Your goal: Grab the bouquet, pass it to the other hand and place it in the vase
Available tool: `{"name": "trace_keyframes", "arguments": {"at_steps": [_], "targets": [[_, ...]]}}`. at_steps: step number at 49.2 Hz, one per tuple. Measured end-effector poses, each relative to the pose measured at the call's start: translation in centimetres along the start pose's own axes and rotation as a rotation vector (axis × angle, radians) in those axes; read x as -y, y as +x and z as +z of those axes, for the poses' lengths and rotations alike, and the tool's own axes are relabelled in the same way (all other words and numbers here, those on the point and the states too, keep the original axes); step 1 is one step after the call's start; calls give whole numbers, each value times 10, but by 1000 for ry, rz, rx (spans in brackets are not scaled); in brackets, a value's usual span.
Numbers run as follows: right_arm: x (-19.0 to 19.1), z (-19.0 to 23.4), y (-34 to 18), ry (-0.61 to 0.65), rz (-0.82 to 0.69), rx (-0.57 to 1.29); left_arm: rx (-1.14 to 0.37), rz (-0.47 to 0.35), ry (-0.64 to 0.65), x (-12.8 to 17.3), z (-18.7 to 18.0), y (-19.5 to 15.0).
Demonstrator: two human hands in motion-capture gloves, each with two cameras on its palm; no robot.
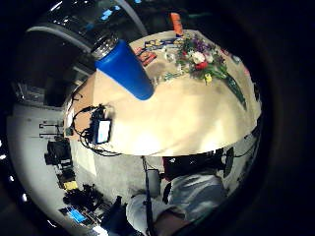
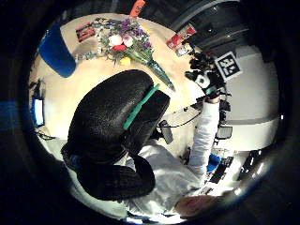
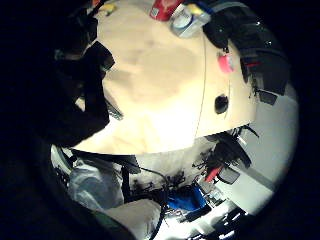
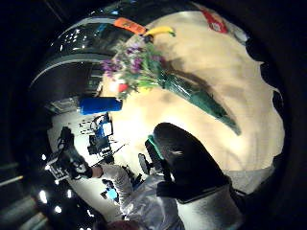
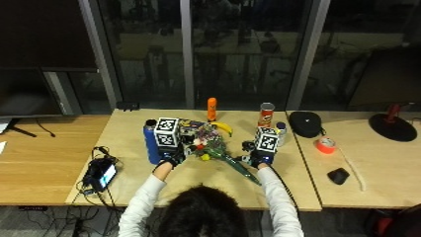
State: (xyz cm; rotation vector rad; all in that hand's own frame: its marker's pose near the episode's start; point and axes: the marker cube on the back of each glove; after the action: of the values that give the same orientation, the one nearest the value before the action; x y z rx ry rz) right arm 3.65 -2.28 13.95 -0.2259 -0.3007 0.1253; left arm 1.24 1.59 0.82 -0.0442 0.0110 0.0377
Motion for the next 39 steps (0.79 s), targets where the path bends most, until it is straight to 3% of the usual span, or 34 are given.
{"name": "trace_keyframes", "arguments": {"at_steps": [11, 18, 23, 26, 30, 35, 39], "targets": [[11, 88, 17, -155, 127, 53, -11, 14, -48, -3, 13, -2], [2, 119, 4, -313, 28, 155, -16, 28, -66, -2, 20, 0], [11, 124, 8, -176, 74, 28, -10, 20, -78, -1, 21, -2], [15, 123, 1, -95, 0, -1, -12, 12, -84, -1, 20, -3], [12, 121, 1, -93, 94, -95, -17, 3, -88, 0, 20, -3], [16, 117, -4, -51, 103, -141, -10, -7, -97, 1, 22, -7], [16, 117, -8, -92, 125, -150, -10, -14, -99, -1, 21, -8]]}}
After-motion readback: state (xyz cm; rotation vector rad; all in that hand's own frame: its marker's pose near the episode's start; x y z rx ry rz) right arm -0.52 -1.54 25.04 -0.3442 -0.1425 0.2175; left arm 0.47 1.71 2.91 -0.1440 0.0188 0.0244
